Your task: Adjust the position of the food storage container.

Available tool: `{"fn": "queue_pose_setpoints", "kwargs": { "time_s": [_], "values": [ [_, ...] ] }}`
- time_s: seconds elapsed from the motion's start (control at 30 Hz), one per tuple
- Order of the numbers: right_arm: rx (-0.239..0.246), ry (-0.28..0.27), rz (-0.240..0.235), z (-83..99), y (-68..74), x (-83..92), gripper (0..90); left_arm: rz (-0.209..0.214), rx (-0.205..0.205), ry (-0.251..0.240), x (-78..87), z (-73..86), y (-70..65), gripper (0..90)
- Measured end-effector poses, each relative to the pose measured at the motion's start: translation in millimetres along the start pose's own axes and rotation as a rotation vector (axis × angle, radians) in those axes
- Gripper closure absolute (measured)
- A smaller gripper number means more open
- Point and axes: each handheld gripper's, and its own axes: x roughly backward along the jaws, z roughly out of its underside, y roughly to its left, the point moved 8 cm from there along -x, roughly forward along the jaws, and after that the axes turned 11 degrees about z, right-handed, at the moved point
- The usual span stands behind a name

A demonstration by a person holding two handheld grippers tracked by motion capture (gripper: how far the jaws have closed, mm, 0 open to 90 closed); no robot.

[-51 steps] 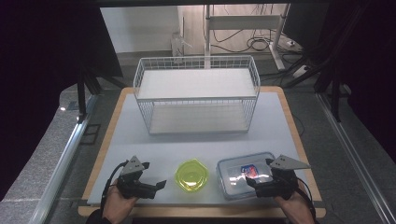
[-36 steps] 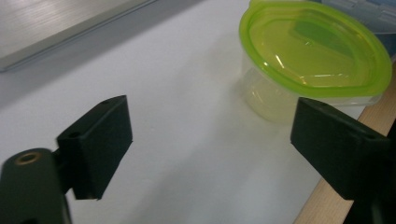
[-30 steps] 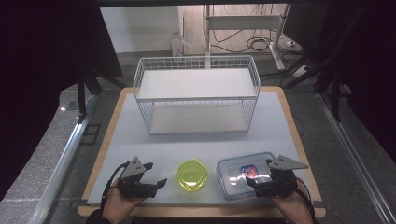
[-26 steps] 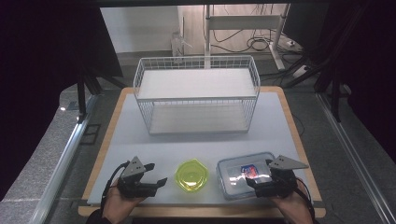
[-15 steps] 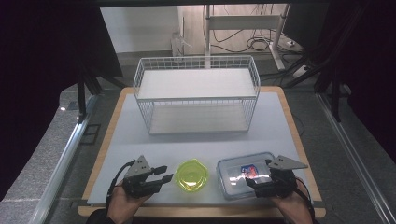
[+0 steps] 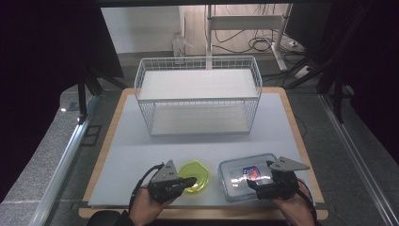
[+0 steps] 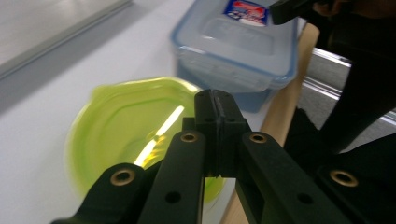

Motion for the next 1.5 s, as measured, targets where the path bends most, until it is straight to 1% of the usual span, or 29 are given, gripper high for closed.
{"fn": "queue_pose_setpoints", "kwargs": {
  "time_s": [0.03,0.07,0.1,0.17,0.27,0.33,0.4,0.43,0.57,0.6,0.67,0.73,0.77,0.8,0.9,0.97,1.0,1.1,1.13,1.23,1.43,1.47,1.5],
  "values": [
    [0.0,0.0,0.001,0.1,-0.1,0.0,0.7,0.0,0.0,0.0,0.0,0.0,0.0,90.0],
    [0.001,0.0,0.003,0.1,-0.4,0.0,0.8,0.022,-0.002,0.011,-8.8,-3.7,-3.9,90.0],
    [0.0,-0.001,0.002,0.1,-0.5,0.1,0.8,0.022,-0.002,0.011,-8.8,-3.7,-3.9,90.0],
    [-0.002,-0.002,-0.002,0.0,-0.4,0.1,0.8,0.033,-0.014,0.021,-20.0,-7.8,-8.4,90.0],
    [0.0,-0.002,-0.002,-0.2,-0.3,0.7,0.7,0.044,-0.018,0.035,-31.8,-9.9,-13.0,89.9],
    [0.004,-0.002,-0.003,-0.3,-0.2,1.1,0.8,0.035,-0.027,0.056,-38.4,-8.3,-14.1,89.9],
    [0.004,-0.002,-0.001,-0.3,-0.4,1.4,0.8,0.027,-0.025,0.076,-42.5,-4.8,-13.4,89.9],
    [0.003,-0.002,-0.001,-0.1,-0.6,1.3,0.8,0.006,-0.025,0.093,-44.2,-1.4,-11.1,89.9],
    [0.003,0.0,-0.001,0.3,-0.8,1.3,0.8,0.002,-0.01,0.109,-46.0,2.8,-8.7,89.9],
    [0.003,0.001,-0.001,0.4,-0.7,1.4,0.8,0.015,0.002,0.109,-46.4,4.7,-8.4,89.9],
    [0.004,0.001,0.0,0.4,-0.8,1.4,0.9,0.008,0.0,0.115,-46.4,6.1,-7.7,89.9],
    [0.002,-0.004,-0.005,0.0,-0.7,1.9,1.0,-0.023,0.0,0.133,-45.7,10.7,-3.5,90.0],
    [0.002,-0.004,-0.005,0.0,-0.7,1.9,1.0,-0.023,0.0,0.133,-45.7,10.7,-3.5,90.0],
    [0.003,-0.005,-0.006,0.0,-0.8,2.1,1.0,-0.019,0.013,0.129,-44.8,11.9,-1.8,90.0],
    [0.005,-0.002,-0.004,0.4,-1.0,2.2,1.1,-0.039,0.026,0.131,-40.0,13.9,4.4,90.0],
    [0.006,0.003,-0.001,1.2,-0.8,1.3,1.2,-0.045,0.043,0.128,-36.2,15.6,9.5,90.0],
    [0.007,0.003,0.0,1.2,-0.7,1.3,1.2,-0.05,0.056,0.126,-33.1,17.5,14.3,90.0],
    [0.009,0.002,0.0,1.2,-0.7,1.3,1.3,-0.051,0.066,0.125,-29.9,18.4,18.2,90.0],
    [0.009,0.002,0.001,1.2,-0.8,1.3,1.3,-0.062,0.07,0.125,-28.1,18.9,20.8,90.0],
    [0.008,0.002,0.002,1.3,-0.9,1.3,1.4,-0.073,0.089,0.113,-23.1,20.2,29.0,90.0],
    [0.008,0.002,0.005,1.3,-0.9,1.2,1.6,-0.112,0.114,0.104,-13.1,22.0,46.4,90.0],
    [0.008,0.002,0.005,1.3,-0.9,1.2,1.6,-0.112,0.114,0.104,-13.1,22.0,46.4,90.0],
    [0.008,0.001,0.005,1.3,-0.9,1.2,1.6,-0.123,0.125,0.101,-9.8,23.0,51.2,90.0]
  ]
}}
